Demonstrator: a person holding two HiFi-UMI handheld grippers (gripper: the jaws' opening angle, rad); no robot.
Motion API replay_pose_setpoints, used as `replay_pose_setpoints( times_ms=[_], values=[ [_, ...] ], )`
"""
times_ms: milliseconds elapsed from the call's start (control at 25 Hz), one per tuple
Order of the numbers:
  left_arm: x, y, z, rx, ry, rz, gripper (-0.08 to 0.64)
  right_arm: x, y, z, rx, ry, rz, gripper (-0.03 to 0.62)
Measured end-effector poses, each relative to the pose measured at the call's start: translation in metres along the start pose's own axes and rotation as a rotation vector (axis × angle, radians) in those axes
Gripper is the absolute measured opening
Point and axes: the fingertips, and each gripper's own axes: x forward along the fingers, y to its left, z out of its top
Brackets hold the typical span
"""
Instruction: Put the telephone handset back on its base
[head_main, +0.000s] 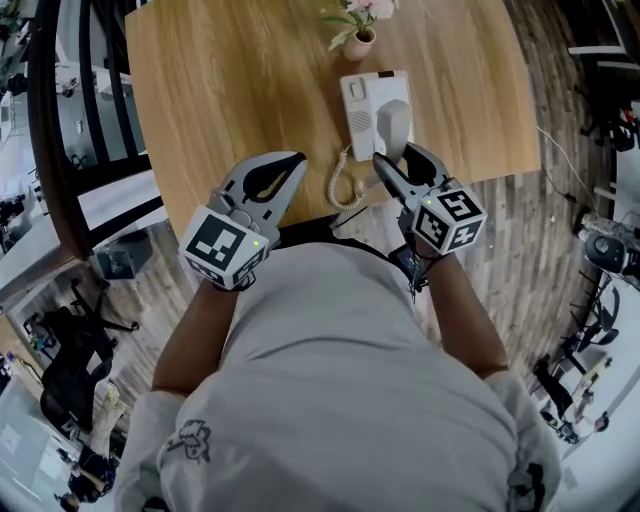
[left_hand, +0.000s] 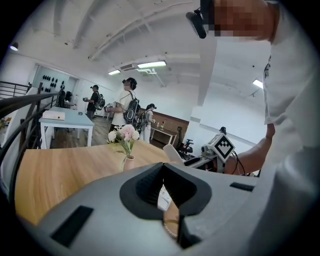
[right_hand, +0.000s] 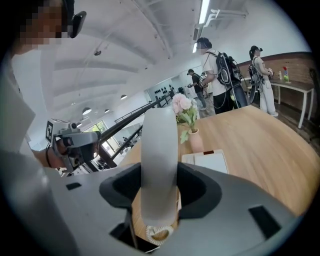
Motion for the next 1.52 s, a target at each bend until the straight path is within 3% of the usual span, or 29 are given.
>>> replay_pose_setpoints(
  times_ms=[920, 1520],
  values=[
    [0.046, 0.06, -0.051, -0.027, 0.135, -0.035, 0.006, 0.093, -0.069, -0.051, -0.005, 0.224, -0.148, 0.224],
    [0.051, 0.083, -0.055, -0.068, 0.14, -0.039, 0.006, 0.126, -0.084, -0.07, 0.032, 0.292, -0.209, 0.222]
  ],
)
